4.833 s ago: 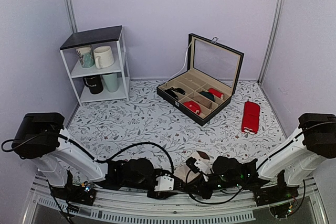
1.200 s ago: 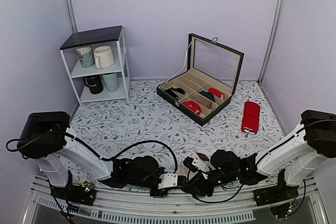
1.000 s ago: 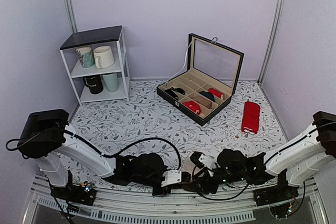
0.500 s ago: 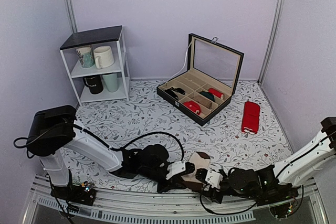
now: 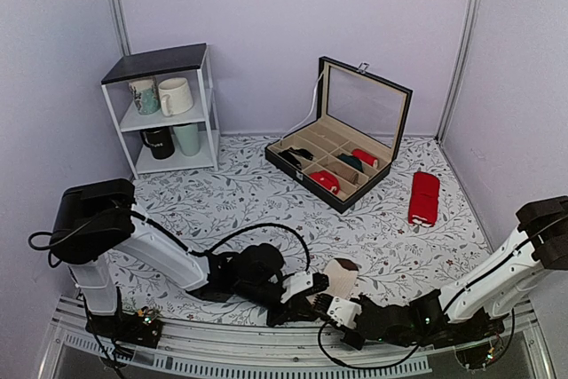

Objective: Roll the socks
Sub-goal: Roll a pair of socks at the center of the board.

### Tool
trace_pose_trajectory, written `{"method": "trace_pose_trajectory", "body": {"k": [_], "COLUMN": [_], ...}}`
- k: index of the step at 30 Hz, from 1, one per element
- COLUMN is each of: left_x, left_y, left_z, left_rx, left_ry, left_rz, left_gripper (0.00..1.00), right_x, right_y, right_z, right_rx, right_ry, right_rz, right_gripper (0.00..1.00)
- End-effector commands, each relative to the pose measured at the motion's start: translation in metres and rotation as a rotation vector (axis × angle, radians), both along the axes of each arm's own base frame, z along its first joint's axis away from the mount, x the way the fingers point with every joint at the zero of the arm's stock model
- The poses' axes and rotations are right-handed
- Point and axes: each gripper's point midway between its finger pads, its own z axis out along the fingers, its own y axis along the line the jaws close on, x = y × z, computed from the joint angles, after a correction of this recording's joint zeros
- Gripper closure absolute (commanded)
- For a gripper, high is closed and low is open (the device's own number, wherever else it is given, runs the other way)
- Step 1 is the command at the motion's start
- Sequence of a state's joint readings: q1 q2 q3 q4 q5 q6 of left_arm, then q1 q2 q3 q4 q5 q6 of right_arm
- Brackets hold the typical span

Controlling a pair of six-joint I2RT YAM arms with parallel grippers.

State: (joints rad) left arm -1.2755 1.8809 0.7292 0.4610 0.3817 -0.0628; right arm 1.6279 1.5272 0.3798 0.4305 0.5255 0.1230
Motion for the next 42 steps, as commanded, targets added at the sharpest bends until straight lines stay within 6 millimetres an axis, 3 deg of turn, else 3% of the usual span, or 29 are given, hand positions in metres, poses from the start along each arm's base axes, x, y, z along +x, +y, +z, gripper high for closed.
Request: {"method": "trace_pose_trajectory", "body": {"k": [1,2,3,4,5,6,10,12,14,19,26,37,40,42], "left_x": [-0.022,-0.02,-0.017,-0.013,-0.008,0.0,0.005,0.004,0.001,0.0,-0.003,-0.007,-0.008,-0.009], "left_y": [0.065,0.061,0.059,0.054,0.052,0.048,0.032,0.027,0.026,0.026,0.019,0.014,0.015,0.016], "left_z": [-0.075,-0.069,-0.063,-0.053,-0.042,-0.031,0.025,0.041,0.049,0.053,0.03,0.022,0.018,0.014], "left_rx": [0.317,0.292,0.27,0.232,0.197,0.164,0.001,-0.044,-0.079,-0.131,-0.095,-0.098,-0.087,-0.075], "left_ry": [0.113,0.099,0.077,0.045,0.001,-0.067,-0.368,-0.46,-0.52,-0.591,-0.581,-0.561,-0.547,-0.534], "left_rz": [0.001,0.002,0.009,0.015,0.023,0.047,0.039,0.018,-0.01,-0.045,-0.084,-0.107,-0.106,-0.109], "left_gripper": [1.0,1.0,0.93,0.85,0.67,0.61,0.58,0.59,0.52,0.51,0.52,0.52,0.55,0.66], "right_x": [0.001,-0.001,-0.004,-0.006,-0.007,-0.009,-0.018,-0.026,-0.03,-0.034,-0.036,-0.04,-0.039,-0.039], "right_y": [-0.014,-0.015,-0.016,-0.016,-0.017,-0.018,-0.015,-0.01,-0.008,-0.007,-0.007,-0.001,-0.002,-0.002], "right_z": [-0.018,-0.021,-0.023,-0.025,-0.027,-0.03,-0.035,-0.037,-0.037,-0.032,-0.034,-0.047,-0.05,-0.05], "right_rx": [-0.057,-0.059,-0.057,-0.055,-0.051,-0.049,-0.021,-0.004,0.011,0.05,0.048,0.005,-0.003,-0.004], "right_ry": [0.056,0.075,0.095,0.114,0.136,0.158,0.267,0.35,0.417,0.551,0.619,0.659,0.669,0.673], "right_rz": [-0.064,-0.061,-0.06,-0.059,-0.062,-0.063,-0.038,0.009,0.044,0.098,0.129,0.144,0.139,0.138], "right_gripper": [0.89,0.9,0.9,0.9,0.91,0.91,0.91,0.9,0.9,0.9,0.9,0.89,0.89,0.89]}}
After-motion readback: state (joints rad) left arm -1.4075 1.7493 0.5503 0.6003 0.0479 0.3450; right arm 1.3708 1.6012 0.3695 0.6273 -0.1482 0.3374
